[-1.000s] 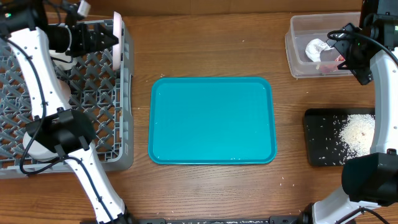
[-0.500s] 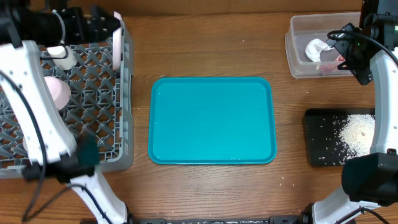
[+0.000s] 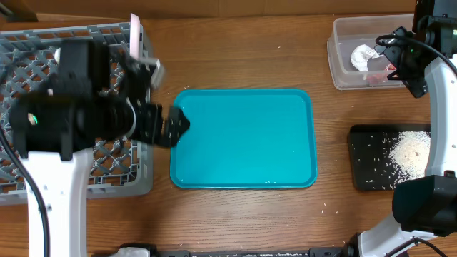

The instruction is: Sort waste into correct bins and load items into the dishwasher

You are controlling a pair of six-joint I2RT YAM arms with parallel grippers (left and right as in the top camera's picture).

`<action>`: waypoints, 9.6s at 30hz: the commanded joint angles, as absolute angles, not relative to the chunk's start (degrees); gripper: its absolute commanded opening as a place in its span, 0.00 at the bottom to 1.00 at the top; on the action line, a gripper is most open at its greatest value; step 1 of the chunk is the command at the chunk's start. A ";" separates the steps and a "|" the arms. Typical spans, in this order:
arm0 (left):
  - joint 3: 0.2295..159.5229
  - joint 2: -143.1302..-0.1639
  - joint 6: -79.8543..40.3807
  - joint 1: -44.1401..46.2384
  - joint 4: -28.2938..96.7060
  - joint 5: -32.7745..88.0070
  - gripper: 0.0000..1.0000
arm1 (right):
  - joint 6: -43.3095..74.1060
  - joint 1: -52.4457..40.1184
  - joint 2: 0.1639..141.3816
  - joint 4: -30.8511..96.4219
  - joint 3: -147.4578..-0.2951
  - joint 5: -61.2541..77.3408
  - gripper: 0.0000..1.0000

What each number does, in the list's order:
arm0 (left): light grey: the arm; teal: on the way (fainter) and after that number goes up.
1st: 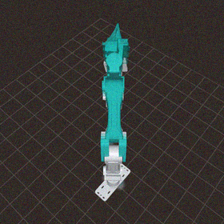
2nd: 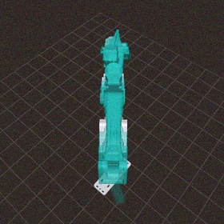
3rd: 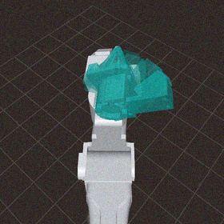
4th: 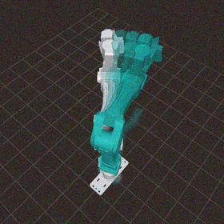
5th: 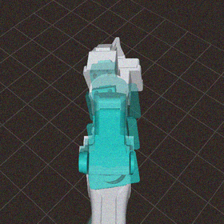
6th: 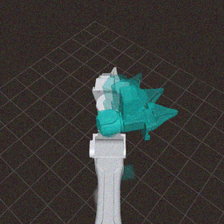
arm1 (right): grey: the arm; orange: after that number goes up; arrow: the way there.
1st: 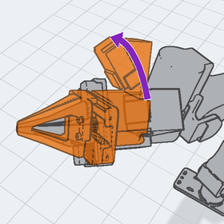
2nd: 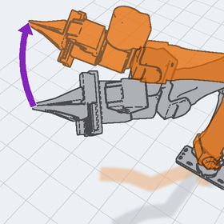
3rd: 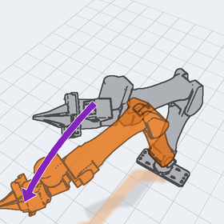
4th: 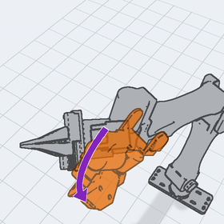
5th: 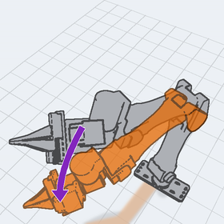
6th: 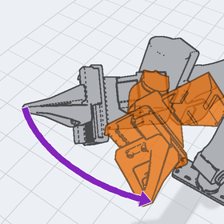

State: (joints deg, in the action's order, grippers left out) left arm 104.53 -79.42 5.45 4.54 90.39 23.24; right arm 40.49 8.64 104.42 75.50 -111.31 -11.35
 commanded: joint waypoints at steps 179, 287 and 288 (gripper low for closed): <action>0.27 -0.25 0.69 -3.36 3.22 10.98 1.00 | 37.01 -2.61 27.79 -20.49 -1.17 2.02 1.00; 0.27 -0.25 3.25 -3.36 4.19 3.92 1.00 | 1.45 1.34 0.16 4.86 -0.47 0.12 1.00; 0.27 -0.25 3.25 -3.36 4.19 3.90 1.00 | 1.45 1.34 0.16 4.86 -0.47 0.12 1.00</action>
